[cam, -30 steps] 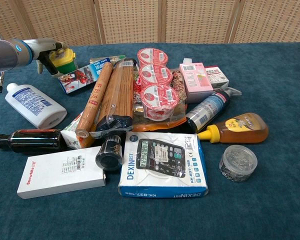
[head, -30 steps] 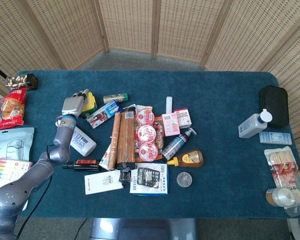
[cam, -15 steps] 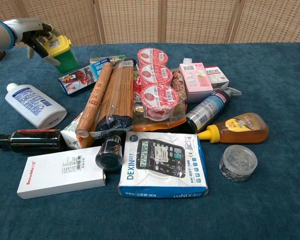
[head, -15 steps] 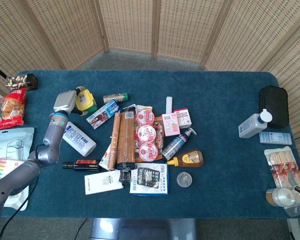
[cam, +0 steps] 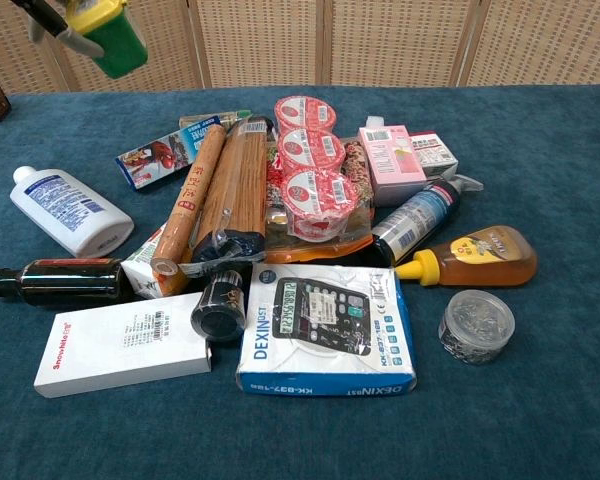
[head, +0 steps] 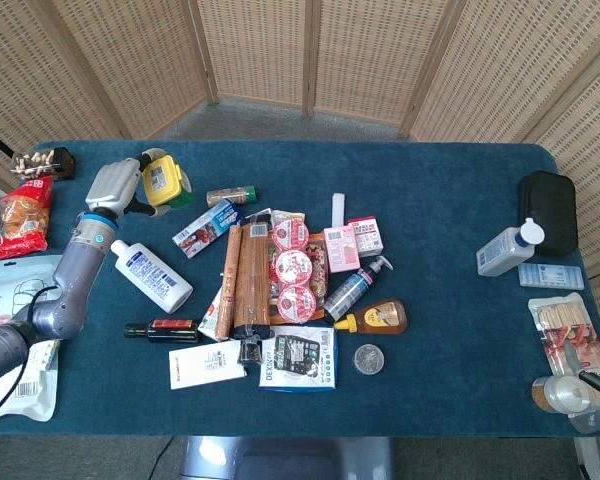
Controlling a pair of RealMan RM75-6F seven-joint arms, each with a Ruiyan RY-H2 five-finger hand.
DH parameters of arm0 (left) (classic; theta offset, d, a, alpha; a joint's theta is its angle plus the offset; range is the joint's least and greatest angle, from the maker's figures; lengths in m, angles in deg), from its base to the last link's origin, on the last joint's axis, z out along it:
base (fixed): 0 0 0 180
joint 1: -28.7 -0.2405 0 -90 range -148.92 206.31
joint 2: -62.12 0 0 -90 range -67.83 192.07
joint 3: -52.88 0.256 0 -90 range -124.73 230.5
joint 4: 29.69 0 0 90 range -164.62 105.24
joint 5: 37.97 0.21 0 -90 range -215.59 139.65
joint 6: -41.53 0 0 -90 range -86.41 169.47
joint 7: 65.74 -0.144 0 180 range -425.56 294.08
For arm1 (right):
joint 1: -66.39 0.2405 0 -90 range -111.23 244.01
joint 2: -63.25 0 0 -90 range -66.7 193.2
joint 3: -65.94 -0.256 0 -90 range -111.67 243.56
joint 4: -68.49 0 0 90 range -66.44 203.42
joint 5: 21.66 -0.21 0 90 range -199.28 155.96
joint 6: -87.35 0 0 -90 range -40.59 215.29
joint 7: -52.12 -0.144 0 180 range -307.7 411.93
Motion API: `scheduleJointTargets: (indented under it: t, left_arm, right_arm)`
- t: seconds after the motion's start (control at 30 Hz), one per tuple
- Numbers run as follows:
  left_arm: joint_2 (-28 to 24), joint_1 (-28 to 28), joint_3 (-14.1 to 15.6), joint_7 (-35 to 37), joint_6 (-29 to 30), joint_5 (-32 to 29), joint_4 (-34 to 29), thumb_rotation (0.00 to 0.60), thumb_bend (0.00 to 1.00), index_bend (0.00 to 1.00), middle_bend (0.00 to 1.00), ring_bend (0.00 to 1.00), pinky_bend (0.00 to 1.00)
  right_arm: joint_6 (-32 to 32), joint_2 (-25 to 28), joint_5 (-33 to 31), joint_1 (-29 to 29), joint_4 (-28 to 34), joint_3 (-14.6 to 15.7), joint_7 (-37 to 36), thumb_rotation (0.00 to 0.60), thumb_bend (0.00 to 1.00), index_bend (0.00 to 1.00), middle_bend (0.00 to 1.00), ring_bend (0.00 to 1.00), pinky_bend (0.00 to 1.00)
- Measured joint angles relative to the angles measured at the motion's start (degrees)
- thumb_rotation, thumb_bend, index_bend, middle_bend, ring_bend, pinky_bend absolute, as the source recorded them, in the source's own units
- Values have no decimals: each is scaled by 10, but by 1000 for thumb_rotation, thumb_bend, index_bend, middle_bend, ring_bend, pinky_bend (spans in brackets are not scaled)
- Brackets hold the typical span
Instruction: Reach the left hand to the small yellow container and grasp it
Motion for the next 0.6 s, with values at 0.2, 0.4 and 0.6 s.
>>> scheduleJointTargets:
  t: [0.2,0.4,0.6]
  left_arm:
    - [-97,-21,-22,10,26,-12,-135,600,265,489,440,927,663]
    - [-183,-47,-48,43,55,-11,-239,600,266,487,436,925,659]
    - [-225,-61,-68,90,66,13,-282,600,265,488,435,923,656]
  right_arm:
    - [-7,-14,5,5,-21,2,-19,290,341,0,113,0,0]
    - [-9,-22,10,8,-32,3,-29,293,340,0,112,0,0]
    - [-7,-20,10,6,-29,3,-28,292,343,0,113,0,0]
